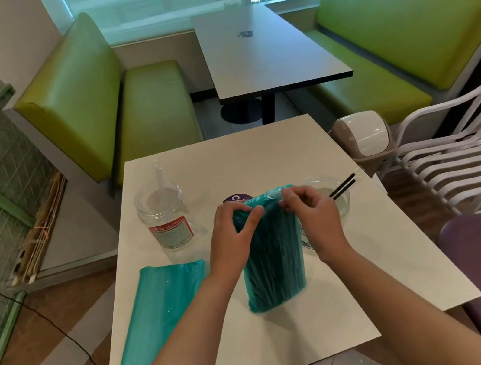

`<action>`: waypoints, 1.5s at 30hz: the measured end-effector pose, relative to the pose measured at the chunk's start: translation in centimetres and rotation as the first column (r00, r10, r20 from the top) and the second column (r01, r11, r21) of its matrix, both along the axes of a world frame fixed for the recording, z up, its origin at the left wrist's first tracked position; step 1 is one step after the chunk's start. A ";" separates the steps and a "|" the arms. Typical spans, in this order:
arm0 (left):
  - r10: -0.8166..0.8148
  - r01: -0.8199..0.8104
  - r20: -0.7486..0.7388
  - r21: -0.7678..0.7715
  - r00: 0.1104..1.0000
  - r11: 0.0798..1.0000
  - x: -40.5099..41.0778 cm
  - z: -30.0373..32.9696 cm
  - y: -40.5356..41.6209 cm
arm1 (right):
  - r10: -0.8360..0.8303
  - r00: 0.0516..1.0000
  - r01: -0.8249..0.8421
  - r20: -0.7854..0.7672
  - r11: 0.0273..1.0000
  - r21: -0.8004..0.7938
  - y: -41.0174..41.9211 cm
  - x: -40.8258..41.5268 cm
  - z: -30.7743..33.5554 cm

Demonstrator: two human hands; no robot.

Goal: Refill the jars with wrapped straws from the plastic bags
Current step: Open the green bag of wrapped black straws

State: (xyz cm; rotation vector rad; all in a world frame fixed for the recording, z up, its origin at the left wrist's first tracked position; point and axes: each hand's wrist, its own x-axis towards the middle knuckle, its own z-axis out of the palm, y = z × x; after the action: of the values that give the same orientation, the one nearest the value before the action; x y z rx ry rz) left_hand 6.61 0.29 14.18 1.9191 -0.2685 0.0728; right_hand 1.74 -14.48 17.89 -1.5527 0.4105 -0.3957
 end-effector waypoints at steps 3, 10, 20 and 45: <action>0.049 -0.048 -0.013 0.023 0.999 0.999 0.3 0.0 -0.2 | -0.065 0.998 0.066 0.010 0.997 -0.051 -0.1 0.3 0.1; 0.000 -0.001 0.025 0.048 1.000 0.999 0.5 0.6 0.2 | -0.088 0.995 0.093 0.054 0.991 -0.095 -0.6 0.8 0.3; 0.068 -0.071 0.055 0.058 0.996 0.996 1.7 1.2 1.1 | -0.213 0.973 0.222 0.093 0.970 -0.095 -2.4 0.9 0.9; 0.243 -0.242 0.005 0.087 0.970 0.966 2.5 1.3 2.7 | -0.416 0.899 0.428 0.136 0.900 -0.079 -3.9 1.0 0.2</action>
State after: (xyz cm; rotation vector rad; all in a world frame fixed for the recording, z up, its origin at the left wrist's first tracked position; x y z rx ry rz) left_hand 9.09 2.95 15.47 2.0311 -0.0315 0.2215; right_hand 2.75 -18.36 18.08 -1.5303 0.6483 -0.8547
